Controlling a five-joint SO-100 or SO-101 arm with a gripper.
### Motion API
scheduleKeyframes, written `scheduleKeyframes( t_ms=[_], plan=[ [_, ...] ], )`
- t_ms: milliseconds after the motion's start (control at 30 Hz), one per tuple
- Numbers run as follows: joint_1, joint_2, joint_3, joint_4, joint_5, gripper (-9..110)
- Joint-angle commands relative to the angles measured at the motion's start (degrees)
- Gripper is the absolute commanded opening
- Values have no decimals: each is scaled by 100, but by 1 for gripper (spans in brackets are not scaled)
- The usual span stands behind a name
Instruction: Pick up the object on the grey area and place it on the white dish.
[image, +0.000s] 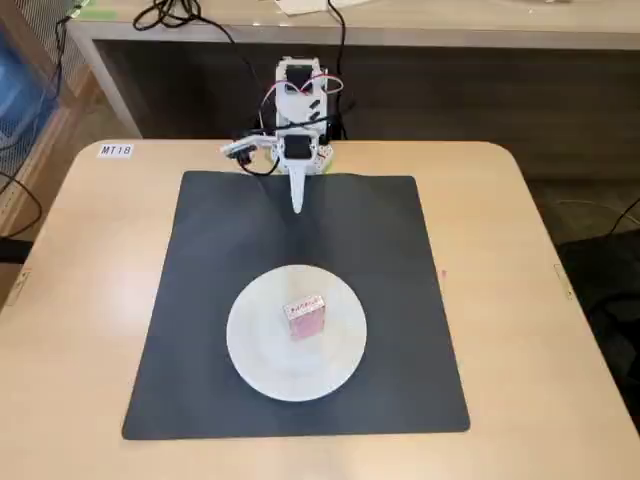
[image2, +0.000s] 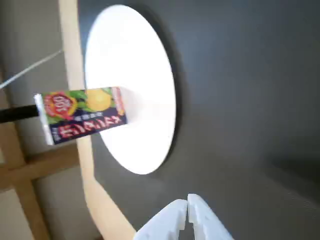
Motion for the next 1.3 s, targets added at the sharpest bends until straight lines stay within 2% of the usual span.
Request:
scheduleKeyframes(
  t_ms=[0,333,667,800,900,1267],
  plan=[
    [-97,141,308,-202,-62,0],
    [-105,141,1230,-1107,-35,0],
    [-158,141,1318,-1397,-88,0],
    [-167,141,1345,-1459,-97,3],
    [-167,141,1345,-1459,-97,0],
    [-167,141,1345,-1459,-97,0]
  ],
)
